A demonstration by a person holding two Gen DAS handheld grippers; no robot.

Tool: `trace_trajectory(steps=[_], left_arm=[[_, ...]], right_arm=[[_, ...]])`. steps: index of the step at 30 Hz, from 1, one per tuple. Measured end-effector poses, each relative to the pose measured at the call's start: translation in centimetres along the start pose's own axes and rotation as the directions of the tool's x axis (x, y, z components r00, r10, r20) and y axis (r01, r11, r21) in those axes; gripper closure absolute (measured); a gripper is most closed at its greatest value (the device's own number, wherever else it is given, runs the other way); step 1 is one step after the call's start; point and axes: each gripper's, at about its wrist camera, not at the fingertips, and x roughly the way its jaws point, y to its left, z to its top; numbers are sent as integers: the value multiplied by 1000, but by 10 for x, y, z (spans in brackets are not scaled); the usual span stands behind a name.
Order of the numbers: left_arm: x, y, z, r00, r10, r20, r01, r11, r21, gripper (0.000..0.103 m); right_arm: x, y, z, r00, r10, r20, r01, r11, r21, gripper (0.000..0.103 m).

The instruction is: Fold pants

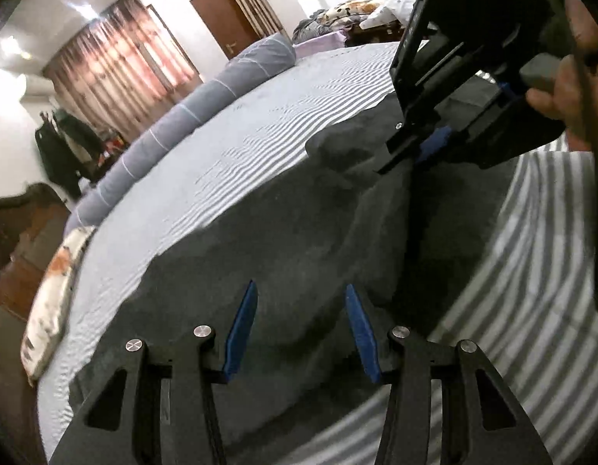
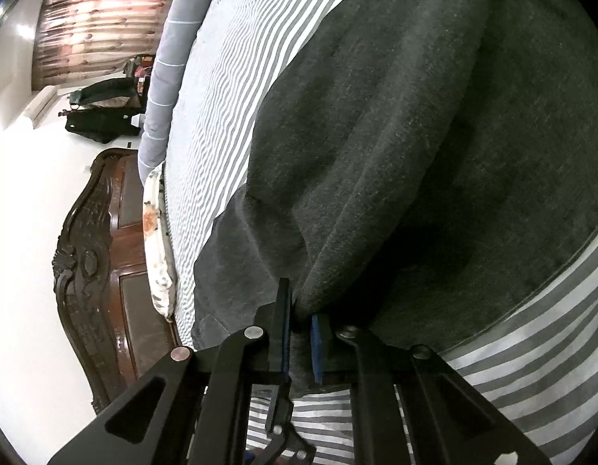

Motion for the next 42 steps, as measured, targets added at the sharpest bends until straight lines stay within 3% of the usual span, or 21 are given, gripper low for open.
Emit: trace_trajectory(steps=[5, 7, 10, 12, 14, 20, 25, 31, 42], left_arm=[[19, -1, 12, 1000, -25, -6, 25, 999, -36, 59], [24, 0, 16, 999, -51, -15, 50, 998, -47, 79], [23, 8, 15, 996, -84, -12, 83, 994, -73, 99], [20, 14, 14, 997, -82, -4, 81, 992, -99, 99], [14, 25, 14, 990, -141, 10, 141, 981, -134, 100], [-11, 26, 4, 987, -158, 40, 162, 980, -114, 99], [-17, 7, -2, 995, -88, 38, 91, 994, -63, 98], [-12, 2, 4, 998, -16, 63, 21, 996, -82, 98], [-19, 1, -4, 995, -18, 97, 26, 997, -78, 90]], right_arm=[[-6, -6, 1, 1000, 28, -6, -28, 999, 22, 94], [-7, -6, 2, 999, 33, -8, -33, 999, 27, 94], [-8, -5, 3, 999, 44, -11, -44, 999, 22, 94], [-9, -3, 4, 999, 51, -13, -50, 999, 19, 94], [-9, -1, 5, 998, 61, -12, -60, 998, 24, 94], [-9, 2, 7, 997, 79, -16, -78, 996, 32, 94], [-10, 6, 7, 997, 78, -19, -78, 996, 31, 94], [-10, 8, 7, 996, 82, -17, -81, 996, 36, 94], [-8, 5, 10, 996, 85, -28, -84, 996, 29, 94]])
